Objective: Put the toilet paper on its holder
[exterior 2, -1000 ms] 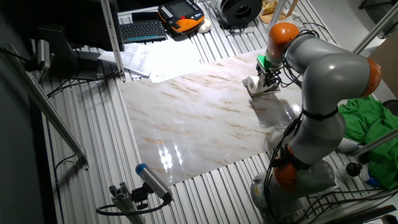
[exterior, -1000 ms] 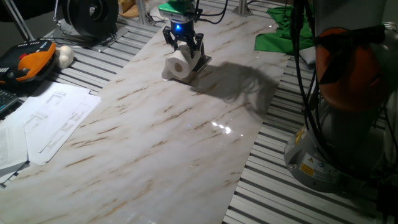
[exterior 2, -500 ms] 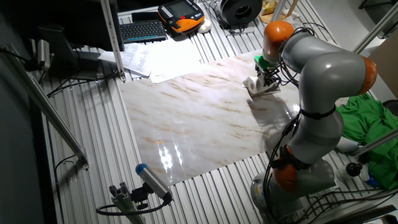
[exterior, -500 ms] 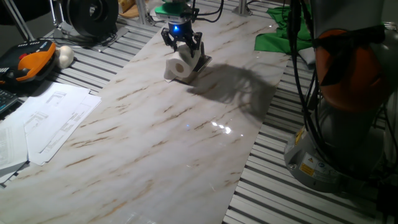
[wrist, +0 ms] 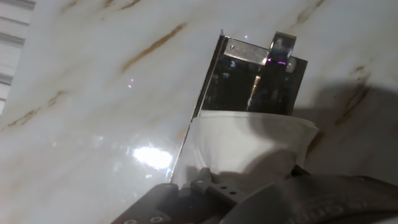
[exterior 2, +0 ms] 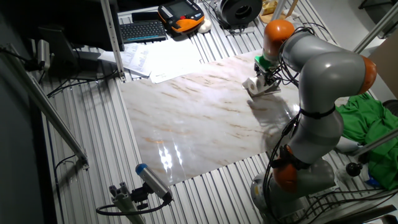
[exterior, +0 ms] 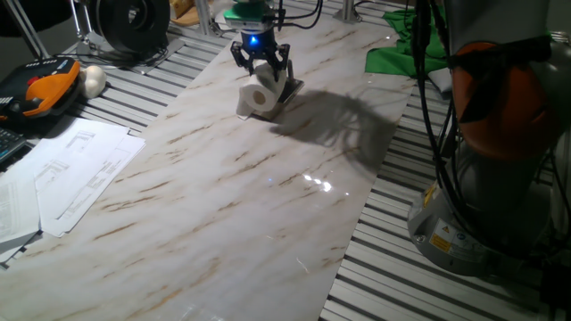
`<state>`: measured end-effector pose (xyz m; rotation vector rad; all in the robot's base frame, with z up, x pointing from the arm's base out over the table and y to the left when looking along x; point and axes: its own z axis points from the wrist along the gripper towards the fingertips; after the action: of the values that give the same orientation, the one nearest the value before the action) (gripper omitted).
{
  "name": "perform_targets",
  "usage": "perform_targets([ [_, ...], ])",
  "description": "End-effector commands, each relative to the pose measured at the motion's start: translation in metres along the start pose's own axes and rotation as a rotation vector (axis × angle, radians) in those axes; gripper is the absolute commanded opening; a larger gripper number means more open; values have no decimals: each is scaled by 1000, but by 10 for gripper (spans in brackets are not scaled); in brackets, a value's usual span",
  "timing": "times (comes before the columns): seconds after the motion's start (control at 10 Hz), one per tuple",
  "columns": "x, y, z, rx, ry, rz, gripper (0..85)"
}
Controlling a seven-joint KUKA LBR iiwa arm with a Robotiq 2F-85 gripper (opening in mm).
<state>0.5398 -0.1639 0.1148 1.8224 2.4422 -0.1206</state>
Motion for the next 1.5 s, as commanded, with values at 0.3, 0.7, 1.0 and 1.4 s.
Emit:
perform_targets([
  [0.3, -13, -9, 6, -28, -14, 30, 0],
  [0.7, -32, -14, 3, -25, 12, 5, 0],
  [1.0, -43, -19, 5, -36, 6, -18, 0],
  [1.4, -58, -28, 7, -49, 25, -40, 0],
])
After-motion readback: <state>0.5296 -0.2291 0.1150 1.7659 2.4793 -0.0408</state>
